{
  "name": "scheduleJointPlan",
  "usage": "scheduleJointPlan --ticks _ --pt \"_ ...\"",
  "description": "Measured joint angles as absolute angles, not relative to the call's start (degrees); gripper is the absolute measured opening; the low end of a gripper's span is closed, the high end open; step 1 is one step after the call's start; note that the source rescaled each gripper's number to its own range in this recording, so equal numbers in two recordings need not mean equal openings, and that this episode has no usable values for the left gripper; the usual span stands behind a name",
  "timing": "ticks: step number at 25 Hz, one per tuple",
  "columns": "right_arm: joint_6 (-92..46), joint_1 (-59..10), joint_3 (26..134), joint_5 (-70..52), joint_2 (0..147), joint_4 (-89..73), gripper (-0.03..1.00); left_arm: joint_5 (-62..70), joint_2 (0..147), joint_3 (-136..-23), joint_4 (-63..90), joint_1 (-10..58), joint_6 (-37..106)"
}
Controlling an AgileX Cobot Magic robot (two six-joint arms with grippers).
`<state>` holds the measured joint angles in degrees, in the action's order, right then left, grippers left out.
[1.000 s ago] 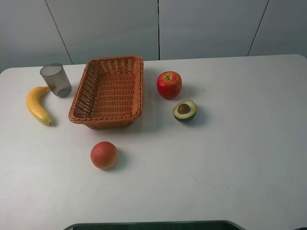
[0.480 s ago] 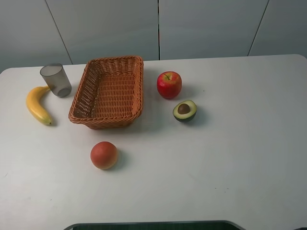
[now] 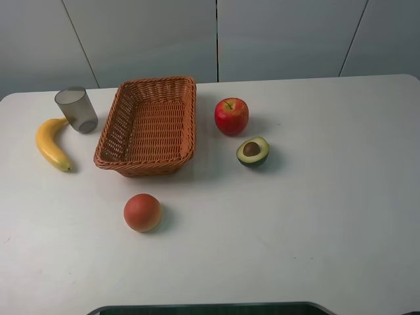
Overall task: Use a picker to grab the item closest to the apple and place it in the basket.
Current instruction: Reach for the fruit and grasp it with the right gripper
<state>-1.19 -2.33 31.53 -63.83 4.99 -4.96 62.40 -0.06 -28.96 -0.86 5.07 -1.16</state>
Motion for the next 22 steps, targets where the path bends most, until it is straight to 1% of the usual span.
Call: scheduleJointPlan --ticks 7,15,17,22 --pt "-1.2 -2.3 38.2 -63.6 21.3 -4.8 1.0 62.4 -0.1 -29.0 -0.9 5.1 -1.2" --pt "-0.5 -2.6 39.5 -59.6 39.6 -7.6 1.0 62.4 -0.1 -29.0 -0.9 5.1 -0.9" --pt "0.0 -4.8 39.5 -58.4 44.4 -8.2 1.0 62.4 -0.1 -29.0 -0.9 5.1 -0.9" --pt "1.3 -14.4 40.2 -52.0 55.5 -8.4 1.0 62.4 -0.1 -29.0 -0.9 5.1 -0.9"
